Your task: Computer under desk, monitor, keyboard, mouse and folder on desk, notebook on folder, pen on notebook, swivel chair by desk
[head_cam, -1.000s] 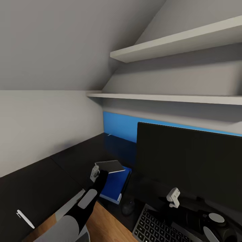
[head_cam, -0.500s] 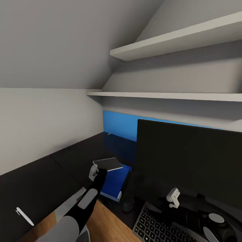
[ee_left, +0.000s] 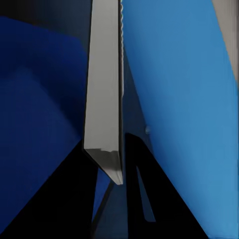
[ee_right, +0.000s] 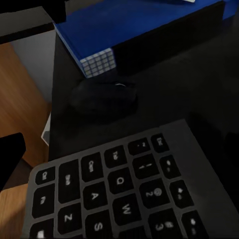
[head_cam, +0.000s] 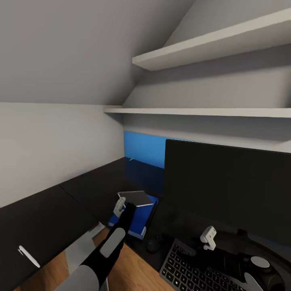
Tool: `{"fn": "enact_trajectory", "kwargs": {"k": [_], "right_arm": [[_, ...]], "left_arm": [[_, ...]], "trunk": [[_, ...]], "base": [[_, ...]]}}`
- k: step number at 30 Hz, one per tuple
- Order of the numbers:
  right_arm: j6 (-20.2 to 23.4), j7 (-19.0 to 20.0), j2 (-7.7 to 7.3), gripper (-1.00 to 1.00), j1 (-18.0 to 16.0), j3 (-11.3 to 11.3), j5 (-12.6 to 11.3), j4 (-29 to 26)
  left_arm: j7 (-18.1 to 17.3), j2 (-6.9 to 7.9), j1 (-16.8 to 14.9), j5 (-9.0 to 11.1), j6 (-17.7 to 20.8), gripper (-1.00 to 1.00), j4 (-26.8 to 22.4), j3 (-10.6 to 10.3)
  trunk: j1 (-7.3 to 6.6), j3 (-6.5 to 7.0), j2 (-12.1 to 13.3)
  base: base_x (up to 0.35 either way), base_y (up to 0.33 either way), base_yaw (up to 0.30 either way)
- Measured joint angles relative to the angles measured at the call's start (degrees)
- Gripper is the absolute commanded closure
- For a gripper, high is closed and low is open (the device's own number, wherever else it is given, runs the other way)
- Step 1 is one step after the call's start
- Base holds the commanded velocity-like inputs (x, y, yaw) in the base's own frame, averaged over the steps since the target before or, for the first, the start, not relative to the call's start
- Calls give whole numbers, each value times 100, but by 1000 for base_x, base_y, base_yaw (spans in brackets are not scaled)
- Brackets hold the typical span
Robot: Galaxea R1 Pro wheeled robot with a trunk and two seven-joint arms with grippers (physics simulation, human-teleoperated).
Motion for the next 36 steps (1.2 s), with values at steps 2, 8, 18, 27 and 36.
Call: {"fn": "enact_trajectory", "kwargs": {"k": [2, 8, 18, 27, 36], "right_arm": [[2, 0, 1, -100, 0, 12, -1, 0], [-12, 0, 1, -100, 0, -2, 0, 0], [-42, 0, 0, -100, 0, -10, 0, 0], [-50, 0, 0, -100, 0, 8, 0, 0], [-55, -3, 3, -100, 6, 12, 1, 0]], "left_arm": [[83, -1, -1, 15, -31, 100, -48, -86], [131, 16, -11, 21, -50, 100, -98, -125], [479, 53, -93, 130, -20, 100, -148, -37], [871, 85, -149, 187, 61, 100, -488, 16], [695, 95, -160, 452, 51, 100, -509, 21]], "trunk": [[23, -18, -41], [23, -18, -41], [23, -18, -41], [23, -18, -41], [22, -18, -42]], "base": [[0, 0, 0], [0, 0, 0], [0, 0, 0], [0, 0, 0], [112, 0, 0]]}}
